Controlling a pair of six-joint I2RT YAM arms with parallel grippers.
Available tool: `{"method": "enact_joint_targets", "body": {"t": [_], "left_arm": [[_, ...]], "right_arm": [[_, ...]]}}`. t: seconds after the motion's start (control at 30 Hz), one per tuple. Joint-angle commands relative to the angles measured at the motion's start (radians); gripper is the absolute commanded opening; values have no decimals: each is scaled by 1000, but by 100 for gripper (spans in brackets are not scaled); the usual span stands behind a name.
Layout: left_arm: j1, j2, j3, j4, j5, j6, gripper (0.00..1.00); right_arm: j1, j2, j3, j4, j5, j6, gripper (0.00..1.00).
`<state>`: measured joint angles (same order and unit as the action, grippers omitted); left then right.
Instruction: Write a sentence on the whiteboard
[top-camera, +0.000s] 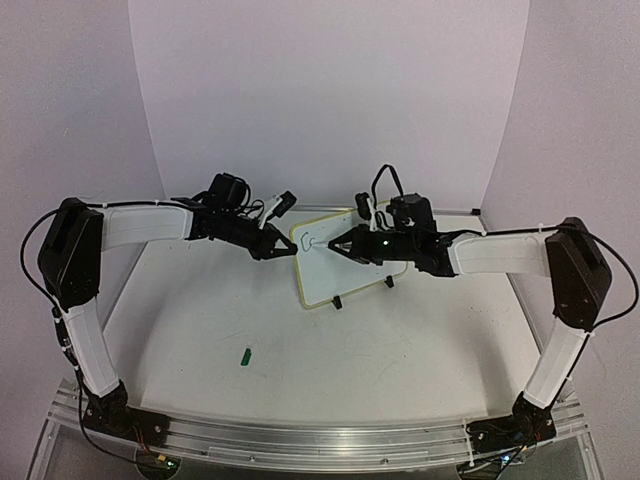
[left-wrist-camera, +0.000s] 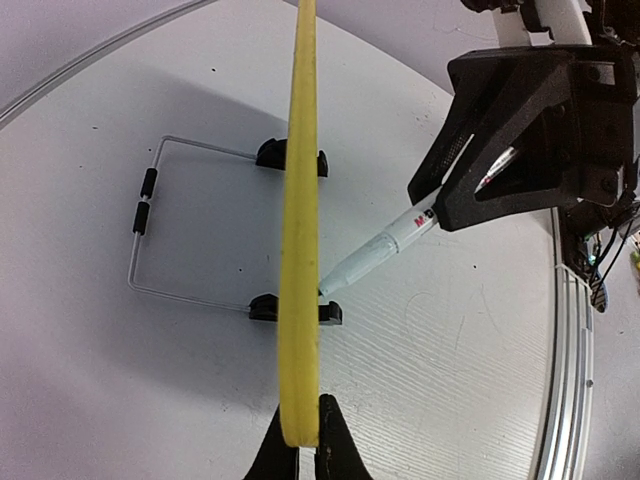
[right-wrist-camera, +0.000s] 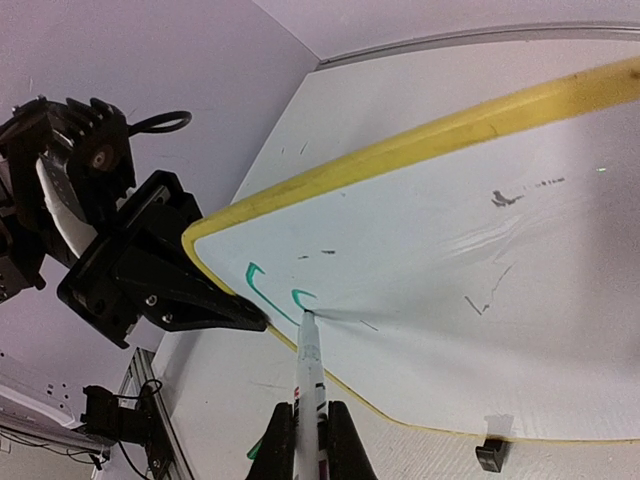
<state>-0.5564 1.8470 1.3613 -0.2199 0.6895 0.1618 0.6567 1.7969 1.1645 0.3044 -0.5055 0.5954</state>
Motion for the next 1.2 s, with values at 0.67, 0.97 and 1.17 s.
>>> {"method": "enact_joint_targets", "body": {"t": [0.67, 0.97, 1.17], "left_arm": [[-18, 9, 42, -24, -8, 37, 0], [-21, 11, 43, -25, -9, 38, 0], [-22, 11, 44, -27, -11, 40, 0]], "right_arm": [[-5, -82, 12, -2, 87, -7, 0], [-4, -48, 26, -3, 43, -5, 0], [-4, -71, 11, 6, 48, -3, 0]]}}
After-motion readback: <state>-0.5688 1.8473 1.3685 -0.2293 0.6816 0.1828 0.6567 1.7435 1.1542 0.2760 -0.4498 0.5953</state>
